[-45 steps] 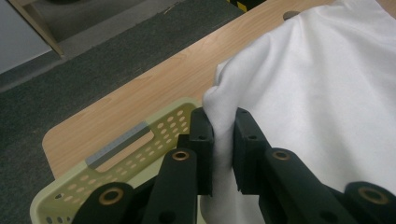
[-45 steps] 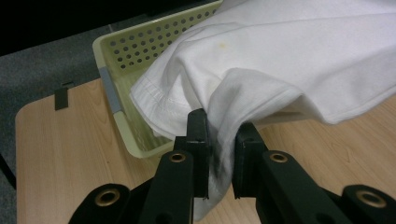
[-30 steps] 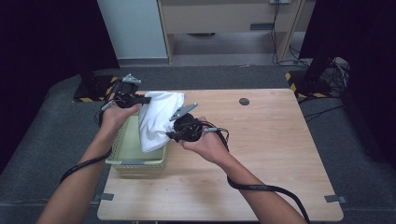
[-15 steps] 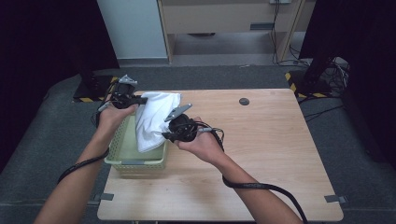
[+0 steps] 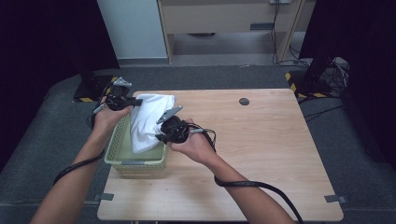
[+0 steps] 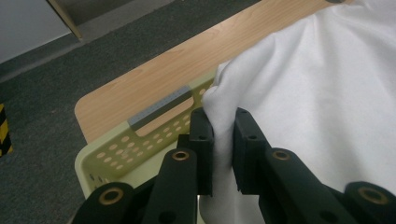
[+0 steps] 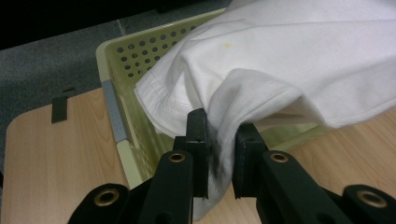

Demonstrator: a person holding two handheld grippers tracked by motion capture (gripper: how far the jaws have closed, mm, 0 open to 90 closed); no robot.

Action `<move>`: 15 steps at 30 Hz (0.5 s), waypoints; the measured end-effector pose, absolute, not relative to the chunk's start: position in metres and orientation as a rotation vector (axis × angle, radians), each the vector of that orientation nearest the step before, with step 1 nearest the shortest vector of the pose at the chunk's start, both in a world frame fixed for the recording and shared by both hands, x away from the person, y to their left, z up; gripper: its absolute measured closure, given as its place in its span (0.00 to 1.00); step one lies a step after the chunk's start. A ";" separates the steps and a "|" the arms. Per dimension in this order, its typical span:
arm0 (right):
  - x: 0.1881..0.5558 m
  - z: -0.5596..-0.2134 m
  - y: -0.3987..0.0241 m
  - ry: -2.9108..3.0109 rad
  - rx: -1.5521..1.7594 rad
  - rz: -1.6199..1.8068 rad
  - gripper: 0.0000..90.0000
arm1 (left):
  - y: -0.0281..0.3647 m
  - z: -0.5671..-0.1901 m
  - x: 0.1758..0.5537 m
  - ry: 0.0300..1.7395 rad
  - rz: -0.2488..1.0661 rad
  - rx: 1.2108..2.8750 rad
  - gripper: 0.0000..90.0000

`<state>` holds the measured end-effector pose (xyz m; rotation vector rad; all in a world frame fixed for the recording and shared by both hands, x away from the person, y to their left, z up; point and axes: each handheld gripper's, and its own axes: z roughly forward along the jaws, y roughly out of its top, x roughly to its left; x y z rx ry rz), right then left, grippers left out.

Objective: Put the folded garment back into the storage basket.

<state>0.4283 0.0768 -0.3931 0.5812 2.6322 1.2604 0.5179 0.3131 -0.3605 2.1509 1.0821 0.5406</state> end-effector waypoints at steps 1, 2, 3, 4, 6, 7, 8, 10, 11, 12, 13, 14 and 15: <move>0.429 -0.394 0.079 2.636 0.576 1.259 0.89 | 0.315 -0.361 0.518 1.085 0.542 2.150 0.89; 0.429 -0.395 0.081 2.638 0.567 1.258 0.89 | 0.316 -0.362 0.518 1.087 0.541 2.151 0.89; 0.429 -0.396 0.083 2.642 0.567 1.258 0.89 | 0.318 -0.363 0.517 1.091 0.543 2.148 0.89; 0.429 -0.397 0.085 2.645 0.569 1.257 0.89 | 0.319 -0.364 0.517 1.094 0.543 2.144 0.89; 0.429 -0.399 0.089 2.647 0.562 1.259 0.88 | 0.321 -0.367 0.517 1.102 0.544 2.141 0.89; 0.429 -0.399 0.090 2.652 0.562 1.257 0.88 | 0.323 -0.368 0.517 1.104 0.545 2.146 0.89; 0.429 -0.401 0.092 2.650 0.563 1.259 0.88 | 0.324 -0.369 0.517 1.107 0.544 2.147 0.89; 0.429 -0.403 0.096 2.656 0.571 1.257 0.88 | 0.326 -0.372 0.516 1.113 0.543 2.150 0.89; 0.429 -0.404 0.097 2.657 0.560 1.257 0.88 | 0.328 -0.372 0.516 1.114 0.542 2.153 0.89; 0.429 -0.405 0.098 2.660 0.566 1.257 0.88 | 0.329 -0.373 0.516 1.115 0.543 2.154 0.89; 0.429 -0.406 0.099 2.662 0.563 1.254 0.88 | 0.330 -0.373 0.516 1.117 0.542 2.156 0.89; 0.429 -0.407 0.101 2.661 0.556 1.256 0.88 | 0.331 -0.374 0.515 1.119 0.542 2.155 0.89; 0.428 -0.408 0.102 2.664 0.561 1.256 0.88 | 0.332 -0.374 0.515 1.120 0.541 2.156 0.89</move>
